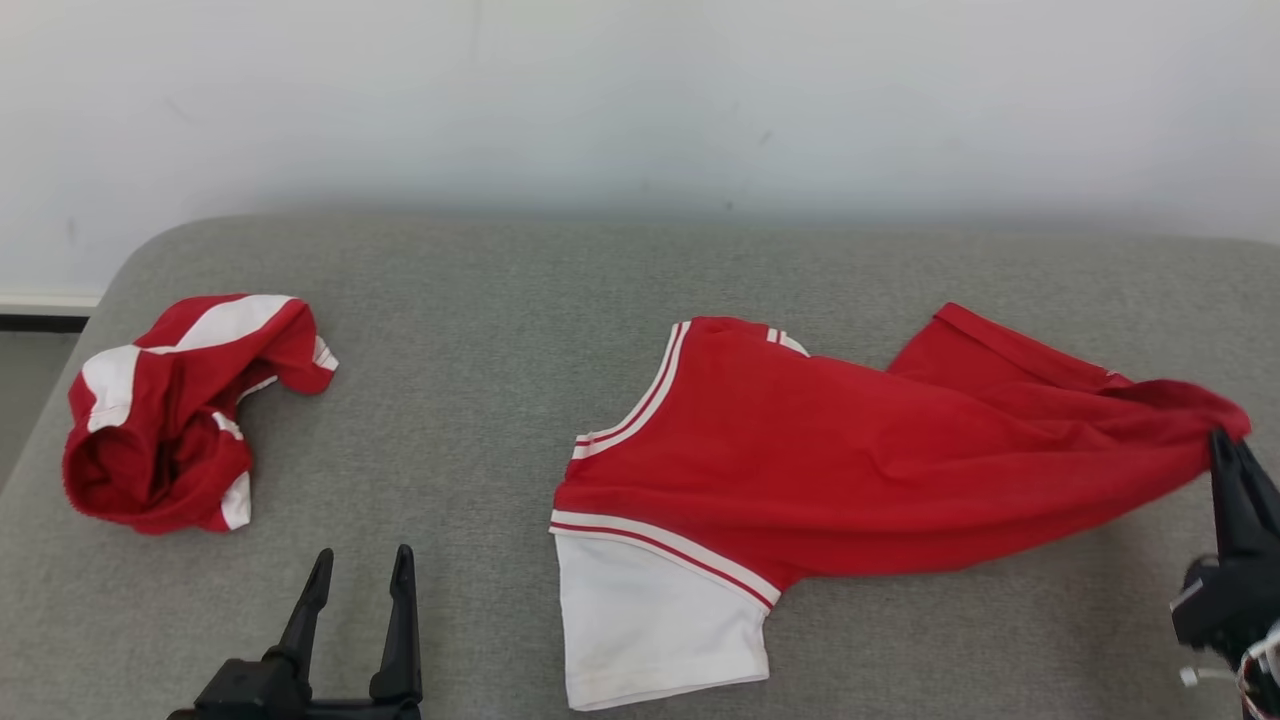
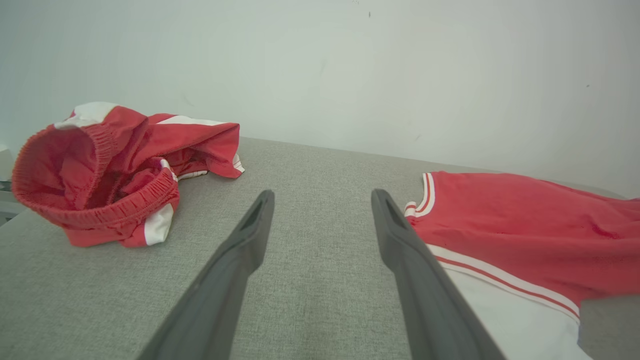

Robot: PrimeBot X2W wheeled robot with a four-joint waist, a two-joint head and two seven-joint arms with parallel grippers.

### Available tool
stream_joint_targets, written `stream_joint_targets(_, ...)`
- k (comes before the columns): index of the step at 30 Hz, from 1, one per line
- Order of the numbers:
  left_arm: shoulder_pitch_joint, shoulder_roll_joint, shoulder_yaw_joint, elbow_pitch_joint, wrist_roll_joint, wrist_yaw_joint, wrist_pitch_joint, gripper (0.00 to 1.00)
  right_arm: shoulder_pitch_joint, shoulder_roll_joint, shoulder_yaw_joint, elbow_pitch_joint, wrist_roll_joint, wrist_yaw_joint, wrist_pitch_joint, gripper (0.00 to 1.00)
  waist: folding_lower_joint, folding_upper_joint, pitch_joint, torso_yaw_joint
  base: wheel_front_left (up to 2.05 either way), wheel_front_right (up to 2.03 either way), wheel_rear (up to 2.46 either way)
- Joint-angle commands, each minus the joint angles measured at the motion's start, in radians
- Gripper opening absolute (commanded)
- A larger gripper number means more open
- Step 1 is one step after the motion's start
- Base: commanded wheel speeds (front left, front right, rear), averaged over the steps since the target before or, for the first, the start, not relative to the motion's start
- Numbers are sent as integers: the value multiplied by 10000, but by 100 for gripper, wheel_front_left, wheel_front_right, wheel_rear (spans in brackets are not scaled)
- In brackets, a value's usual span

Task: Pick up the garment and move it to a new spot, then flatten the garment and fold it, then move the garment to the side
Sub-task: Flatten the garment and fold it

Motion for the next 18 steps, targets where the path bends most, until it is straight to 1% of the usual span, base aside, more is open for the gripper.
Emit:
stream_joint_targets(1,-99,-6,-39,-4,-43,48,-32,100,-313,9,23,-224,-207,-24,201,0,0,0,67,189,0,0,0)
stream_joint_targets(4,-191,-7,-92,38,-79,36,-32,100,-691,3,184,-394,-353,-24,469,0,0,0,117,362,0,0,0)
stream_joint_targets(7,-267,-14,-217,85,-113,24,-32,100,-1483,-56,603,-340,-610,-24,825,0,0,0,221,671,0,0,0)
stream_joint_targets(8,-355,-15,-321,107,-183,30,-32,100,-2117,-94,946,-81,-768,-24,1015,0,0,0,303,911,0,0,0)
stream_joint_targets(10,-445,-18,-464,121,-270,61,-32,100,-2779,-116,1337,335,-863,-24,1106,0,0,0,386,1155,0,0,0)
stream_joint_targets(11,-445,-18,-464,121,-270,61,-32,100,-2779,-116,1337,335,-863,-24,1106,0,0,0,386,1155,0,0,0)
stream_joint_targets(12,-529,-14,-592,156,-366,70,-32,100,-3440,-158,1759,981,-997,-24,1180,0,0,0,474,1397,0,0,0)
stream_joint_targets(14,-611,-18,-767,168,-468,84,-32,100,-4142,-158,2097,1725,-1100,-24,1146,0,0,0,588,1621,0,0,0)
stream_joint_targets(18,-820,-18,-1056,186,-598,156,-32,100,-5516,-8,2507,3472,-1221,-24,830,0,0,0,856,2020,0,0,0)
